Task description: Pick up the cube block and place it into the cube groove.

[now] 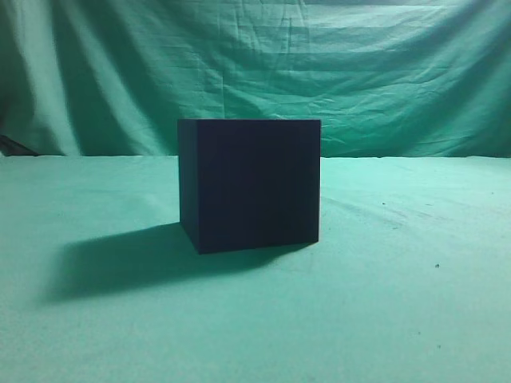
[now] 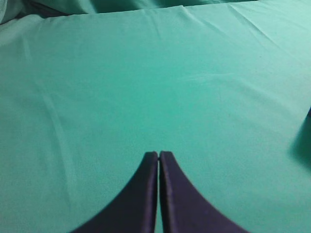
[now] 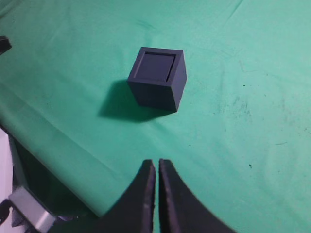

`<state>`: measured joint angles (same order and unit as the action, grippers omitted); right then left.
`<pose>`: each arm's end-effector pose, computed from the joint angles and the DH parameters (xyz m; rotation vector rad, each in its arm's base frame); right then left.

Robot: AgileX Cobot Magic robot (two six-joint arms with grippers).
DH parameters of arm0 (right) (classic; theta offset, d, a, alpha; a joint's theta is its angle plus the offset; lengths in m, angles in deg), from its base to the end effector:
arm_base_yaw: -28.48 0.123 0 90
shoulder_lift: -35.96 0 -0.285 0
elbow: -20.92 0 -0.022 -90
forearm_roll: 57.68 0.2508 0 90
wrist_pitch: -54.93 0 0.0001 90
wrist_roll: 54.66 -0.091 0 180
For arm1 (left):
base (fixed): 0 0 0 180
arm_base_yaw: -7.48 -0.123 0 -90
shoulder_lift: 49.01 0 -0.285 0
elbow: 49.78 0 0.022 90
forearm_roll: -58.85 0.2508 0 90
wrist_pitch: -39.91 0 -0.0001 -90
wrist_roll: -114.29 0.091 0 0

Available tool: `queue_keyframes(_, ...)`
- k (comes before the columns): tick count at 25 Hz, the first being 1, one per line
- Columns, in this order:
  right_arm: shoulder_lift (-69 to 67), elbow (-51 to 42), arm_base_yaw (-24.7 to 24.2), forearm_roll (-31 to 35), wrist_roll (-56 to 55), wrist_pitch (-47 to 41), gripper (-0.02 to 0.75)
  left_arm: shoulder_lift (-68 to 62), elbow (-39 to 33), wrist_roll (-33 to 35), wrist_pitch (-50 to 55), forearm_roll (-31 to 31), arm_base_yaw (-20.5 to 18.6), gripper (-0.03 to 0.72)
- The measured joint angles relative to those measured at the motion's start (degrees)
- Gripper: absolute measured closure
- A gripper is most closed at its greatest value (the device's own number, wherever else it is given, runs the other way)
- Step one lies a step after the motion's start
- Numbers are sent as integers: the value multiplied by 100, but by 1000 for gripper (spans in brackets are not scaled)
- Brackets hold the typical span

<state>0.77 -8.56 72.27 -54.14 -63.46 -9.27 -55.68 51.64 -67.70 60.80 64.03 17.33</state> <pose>0.0363 0.0418 0.3574 -0.6941 2.2033 0.5605 0.0522 -0.0061 0.1735 0.1825 1.8423 -0.0553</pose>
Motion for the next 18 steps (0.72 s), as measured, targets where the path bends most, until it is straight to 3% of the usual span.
queue_keyframes(6, 601, -38, 0, 67, 1024, -169, 738, 0, 0, 0, 0, 0, 0, 688)
queue_keyframes(12, 680, -203, 0, 173, 1754, 470, 738, 0, 0, 0, 0, 0, 0, 688)
queue_keyframes(14, 828, -477, -162, 209, 1791, 957, 738, 0, 0, 0, 0, 0, 0, 688)
queue_keyframes(18, 1316, -1340, -1070, 318, 1800, 2008, 738, 0, 0, 0, 0, 0, 0, 688)
